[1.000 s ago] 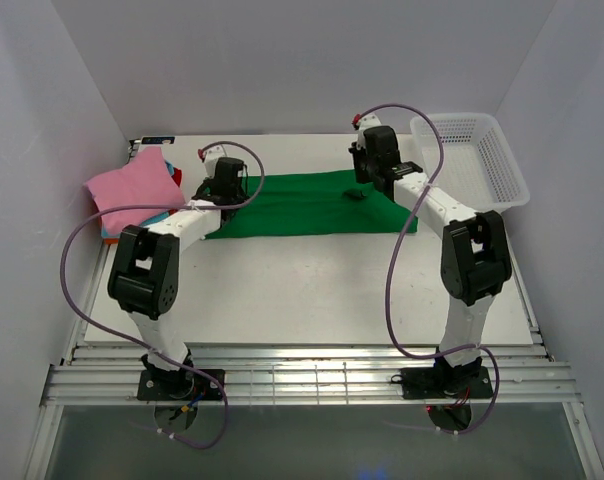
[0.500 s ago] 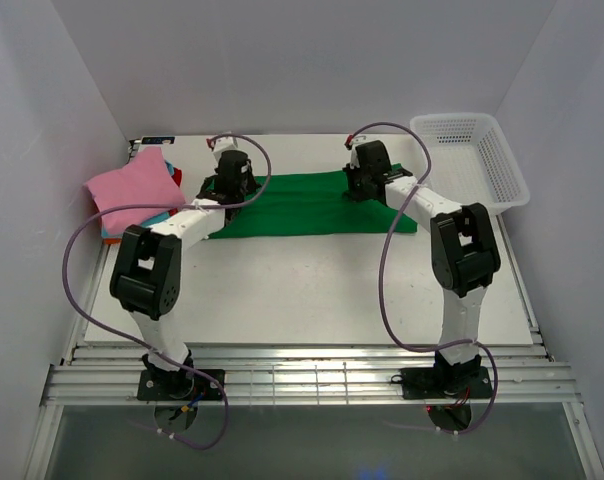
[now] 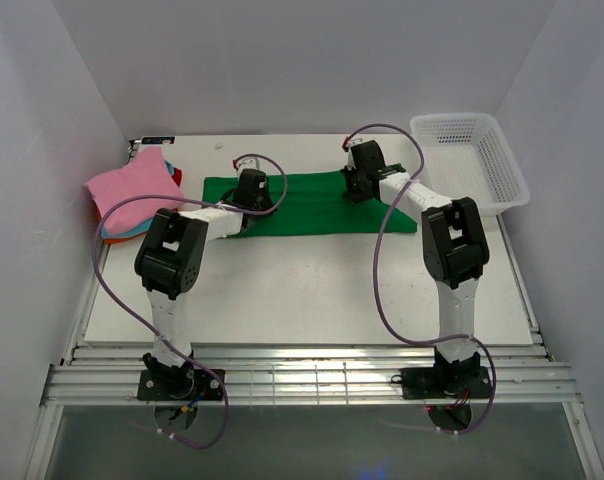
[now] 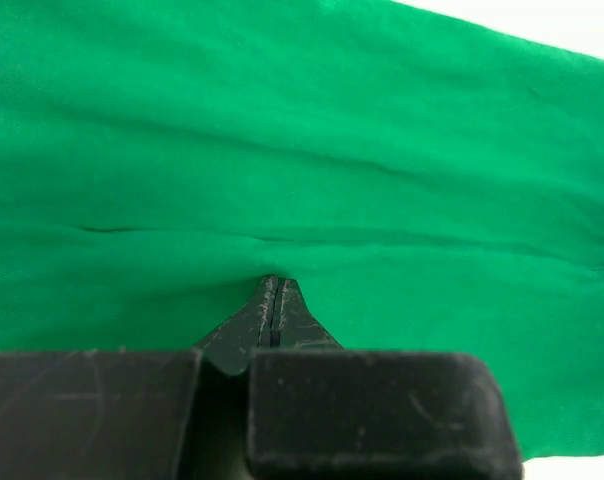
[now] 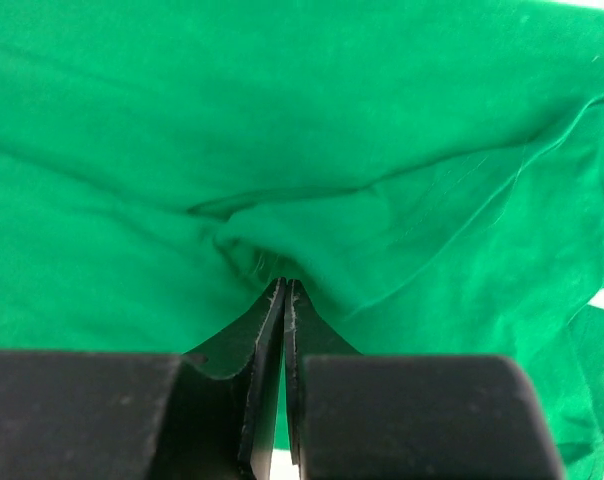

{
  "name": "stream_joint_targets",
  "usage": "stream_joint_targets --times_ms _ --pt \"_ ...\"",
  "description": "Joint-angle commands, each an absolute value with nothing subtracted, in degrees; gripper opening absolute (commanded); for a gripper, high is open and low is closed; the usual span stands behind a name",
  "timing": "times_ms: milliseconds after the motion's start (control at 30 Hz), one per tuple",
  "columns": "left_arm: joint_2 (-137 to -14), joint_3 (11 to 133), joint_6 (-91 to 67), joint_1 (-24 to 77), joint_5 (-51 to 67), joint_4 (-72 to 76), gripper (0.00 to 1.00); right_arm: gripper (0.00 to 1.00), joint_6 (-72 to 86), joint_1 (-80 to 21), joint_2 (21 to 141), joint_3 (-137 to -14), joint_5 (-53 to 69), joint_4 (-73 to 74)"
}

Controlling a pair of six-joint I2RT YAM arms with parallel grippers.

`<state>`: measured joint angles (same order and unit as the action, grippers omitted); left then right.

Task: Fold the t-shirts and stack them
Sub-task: Fold the tshirt

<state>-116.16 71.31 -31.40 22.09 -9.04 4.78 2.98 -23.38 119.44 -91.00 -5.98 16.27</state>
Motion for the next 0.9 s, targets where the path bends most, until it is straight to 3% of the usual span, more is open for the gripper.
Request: stream_joint_targets --times_ms 0,333,533,700,867 --pt "-113.21 70.58 -30.85 22.15 -10.72 5.36 0.0 0.08 2.73 -23.64 121.89 -96.06 -9.04 18.36" --pt "-106.62 58.9 -33.31 22.94 -12.48 5.63 0.0 0.08 0.53 -23.64 130.68 -107.83 -15.64 22.59" --pt "-102.31 52.21 -34.1 24.26 -13.53 5.63 0.0 0.08 0.26 -23.64 133.77 -112.49 -14.86 17.77" --pt "-100.02 49.75 -34.54 25.13 -14.94 4.66 0.0 0.08 0.88 -23.64 132.63 -112.15 -10.29 13.89" --pt "-98.7 49.92 -34.54 25.75 -16.6 3.17 0.0 0.08 1.58 -23.73 125.17 -101.02 -10.8 6.43"
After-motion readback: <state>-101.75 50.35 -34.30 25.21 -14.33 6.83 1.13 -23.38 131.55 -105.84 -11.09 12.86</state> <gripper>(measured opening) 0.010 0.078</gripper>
